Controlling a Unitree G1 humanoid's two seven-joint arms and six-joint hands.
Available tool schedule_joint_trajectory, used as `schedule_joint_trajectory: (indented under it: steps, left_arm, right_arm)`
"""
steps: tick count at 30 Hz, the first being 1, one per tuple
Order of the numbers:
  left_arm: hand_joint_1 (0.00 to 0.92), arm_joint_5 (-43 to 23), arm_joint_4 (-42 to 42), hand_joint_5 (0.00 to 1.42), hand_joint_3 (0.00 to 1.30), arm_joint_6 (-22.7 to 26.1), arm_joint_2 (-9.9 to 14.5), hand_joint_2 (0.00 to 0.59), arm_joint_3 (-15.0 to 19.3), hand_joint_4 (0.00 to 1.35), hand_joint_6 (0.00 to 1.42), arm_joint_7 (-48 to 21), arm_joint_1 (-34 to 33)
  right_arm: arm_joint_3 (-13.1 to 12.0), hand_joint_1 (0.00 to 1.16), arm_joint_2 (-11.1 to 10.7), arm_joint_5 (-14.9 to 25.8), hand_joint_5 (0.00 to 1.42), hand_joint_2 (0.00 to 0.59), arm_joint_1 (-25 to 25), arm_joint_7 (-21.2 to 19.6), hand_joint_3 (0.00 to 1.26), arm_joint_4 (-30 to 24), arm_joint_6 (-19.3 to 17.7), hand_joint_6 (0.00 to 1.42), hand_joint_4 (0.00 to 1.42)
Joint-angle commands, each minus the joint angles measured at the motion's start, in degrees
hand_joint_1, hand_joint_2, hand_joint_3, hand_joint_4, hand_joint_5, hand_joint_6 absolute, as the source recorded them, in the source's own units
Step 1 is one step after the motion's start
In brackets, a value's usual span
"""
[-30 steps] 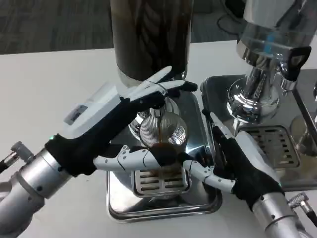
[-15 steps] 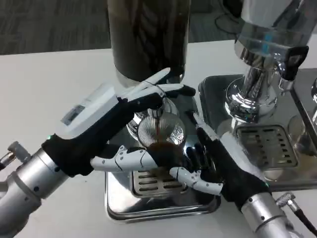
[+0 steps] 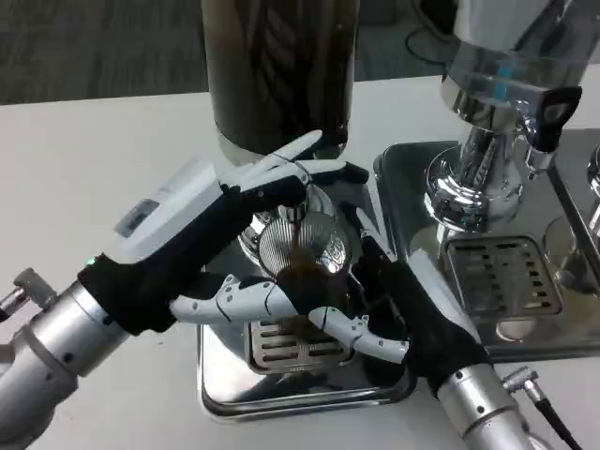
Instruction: Grasp the cup under the faucet to collect the drink, then remove the cup.
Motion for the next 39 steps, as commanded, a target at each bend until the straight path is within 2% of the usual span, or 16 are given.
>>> schedule_joint_trajectory:
  steps: [1,6,10,12,16,26,29,30,32,35,39]
  left_arm:
    - [0.0,3.0,1.8,0.27,0.26,2.0,1.5,0.138,-1.5,0.06,0.21,-2.4,2.7]
    - [0.0,3.2,1.5,0.22,0.24,2.0,1.3,0.139,-0.7,0.01,0.13,-1.3,3.4]
    - [0.0,5.1,1.9,0.11,0.12,-0.9,-0.5,0.15,3.3,0.0,0.04,5.4,5.2]
    - [0.0,5.7,2.4,0.1,0.11,-2.2,-1.4,0.152,5.1,0.0,0.03,8.4,6.0]
    - [0.0,12.6,1.2,0.1,0.08,-4.4,-2.9,0.162,10.3,0.0,0.02,16.4,8.1]
    - [0.0,7.0,6.2,0.11,0.09,-5.0,-8.1,0.18,16.3,0.0,0.02,23.5,16.2]
    - [0.0,5.5,10.5,0.14,0.11,-6.0,-9.5,0.198,17.6,0.0,0.03,24.9,18.3]
    - [0.0,5.7,11.6,0.16,0.11,-6.4,-10.1,0.201,18.1,0.0,0.04,26.0,18.9]
    - [0.0,10.4,12.7,0.18,0.11,-7.1,-11.6,0.214,19.8,0.0,0.06,31.0,21.1]
    - [0.0,13.9,14.4,0.18,0.12,-7.7,-12.1,0.214,20.3,0.0,0.06,35.1,22.9]
    - [0.0,12.3,18.3,0.19,0.15,-6.6,-12.1,0.218,19.0,0.0,0.07,34.6,22.8]
  right_arm:
    - [0.1,0.56,0.5,1.6,0.0,0.191,-1.4,0.7,0.0,3.4,-3.4,0.15,0.0]
    - [0.3,0.57,0.3,1.6,0.0,0.194,-2.5,0.9,0.0,5.7,-4.7,0.17,0.0]
    - [0.6,0.57,-0.2,0.6,0.0,0.196,-3.0,0.4,0.0,6.0,-5.7,0.19,0.0]
    - [0.6,0.57,-0.5,1.1,0.0,0.195,-3.5,1.3,0.0,6.6,-6.2,0.19,0.0]
    - [0.5,0.57,-0.3,1.4,0.0,0.193,-3.4,1.4,0.0,6.9,-6.5,0.2,0.0]
    - [0.4,0.59,0.9,2.8,0.0,0.188,-3.2,1.7,0.0,7.9,-8.0,0.22,0.0]
    - [1.6,0.62,0.4,0.1,0.02,0.183,-3.6,0.9,0.0,7.8,-7.9,0.25,0.0]
    - [2.0,0.65,0.5,0.0,0.03,0.179,-3.8,1.1,0.0,8.1,-8.0,0.25,0.0]
    - [2.0,0.69,1.1,-0.4,0.04,0.179,-3.4,-0.3,0.0,8.4,-8.1,0.27,0.0]
    - [1.9,0.72,1.9,0.0,0.07,0.171,-3.6,-1.1,0.0,9.6,-8.2,0.3,0.0]
    - [1.3,0.74,3.0,0.8,0.1,0.174,-5.1,-1.5,0.0,12.3,-9.0,0.34,0.0]
